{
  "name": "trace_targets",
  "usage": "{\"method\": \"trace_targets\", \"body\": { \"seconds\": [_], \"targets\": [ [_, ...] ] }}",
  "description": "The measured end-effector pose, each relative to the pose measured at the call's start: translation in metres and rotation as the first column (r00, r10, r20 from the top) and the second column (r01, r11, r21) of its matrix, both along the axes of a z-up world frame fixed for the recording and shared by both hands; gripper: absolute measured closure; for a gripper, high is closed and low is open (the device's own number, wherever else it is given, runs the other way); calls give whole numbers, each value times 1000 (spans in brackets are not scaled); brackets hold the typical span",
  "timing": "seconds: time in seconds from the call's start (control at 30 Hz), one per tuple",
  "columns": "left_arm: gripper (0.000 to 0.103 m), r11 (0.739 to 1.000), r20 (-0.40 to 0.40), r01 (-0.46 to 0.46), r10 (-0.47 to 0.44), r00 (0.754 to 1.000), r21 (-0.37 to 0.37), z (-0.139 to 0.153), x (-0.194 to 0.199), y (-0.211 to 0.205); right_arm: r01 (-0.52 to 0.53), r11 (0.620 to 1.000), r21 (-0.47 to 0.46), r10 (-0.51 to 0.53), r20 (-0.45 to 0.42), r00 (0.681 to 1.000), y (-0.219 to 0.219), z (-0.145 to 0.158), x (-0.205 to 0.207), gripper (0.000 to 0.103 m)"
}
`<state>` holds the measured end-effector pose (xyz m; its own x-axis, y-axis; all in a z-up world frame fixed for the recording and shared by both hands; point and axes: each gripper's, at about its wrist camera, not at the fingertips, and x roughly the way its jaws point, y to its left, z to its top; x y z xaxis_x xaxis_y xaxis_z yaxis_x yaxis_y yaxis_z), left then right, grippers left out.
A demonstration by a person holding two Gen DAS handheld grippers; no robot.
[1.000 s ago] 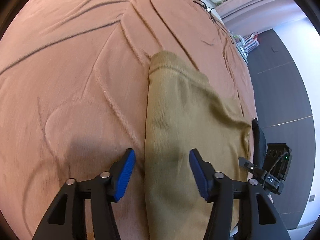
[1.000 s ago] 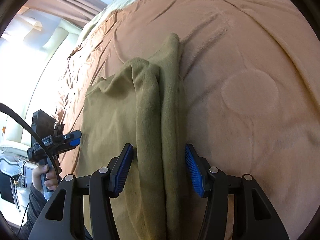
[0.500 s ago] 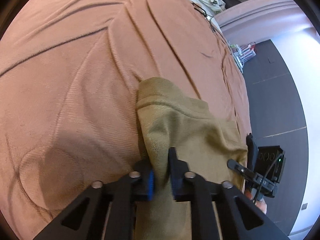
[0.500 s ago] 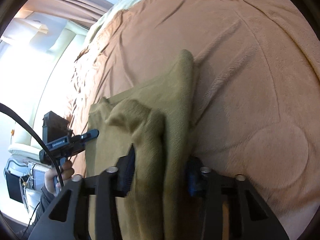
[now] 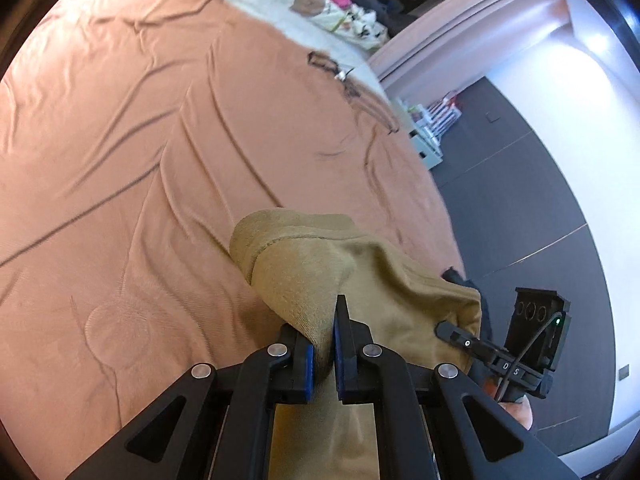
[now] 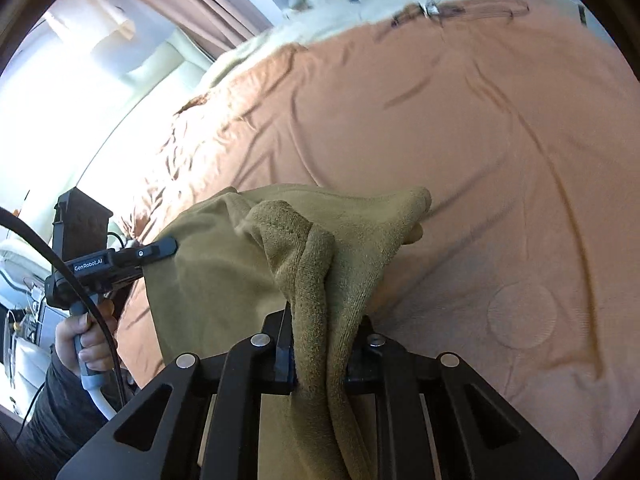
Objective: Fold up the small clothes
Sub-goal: 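Grasp the end of the folded shirt with both grippers, then lift the shirt with both grippers and carry it toward the headboard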
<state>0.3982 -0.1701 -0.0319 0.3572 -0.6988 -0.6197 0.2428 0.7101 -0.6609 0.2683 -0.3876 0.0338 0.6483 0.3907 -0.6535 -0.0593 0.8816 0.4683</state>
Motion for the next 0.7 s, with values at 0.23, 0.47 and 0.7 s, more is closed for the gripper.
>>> {"method": "trace_targets", "body": {
  "seconds": [0.23, 0.47, 0.7],
  "targets": [
    [96, 999, 97, -13, 16, 995, -30, 62, -30, 14, -2, 999, -33, 5, 96, 995, 19, 49, -53, 92],
    [96, 998, 203, -44, 53, 978, -47, 127, -69, 31, -15, 997, -70, 28, 195, 980, 33, 92, -116, 92],
    [96, 996, 320, -89, 93, 943, -27, 196, -112, 61, -38, 996, -82, 62, 307, 950, 59, 128, -178, 92]
  ]
}}
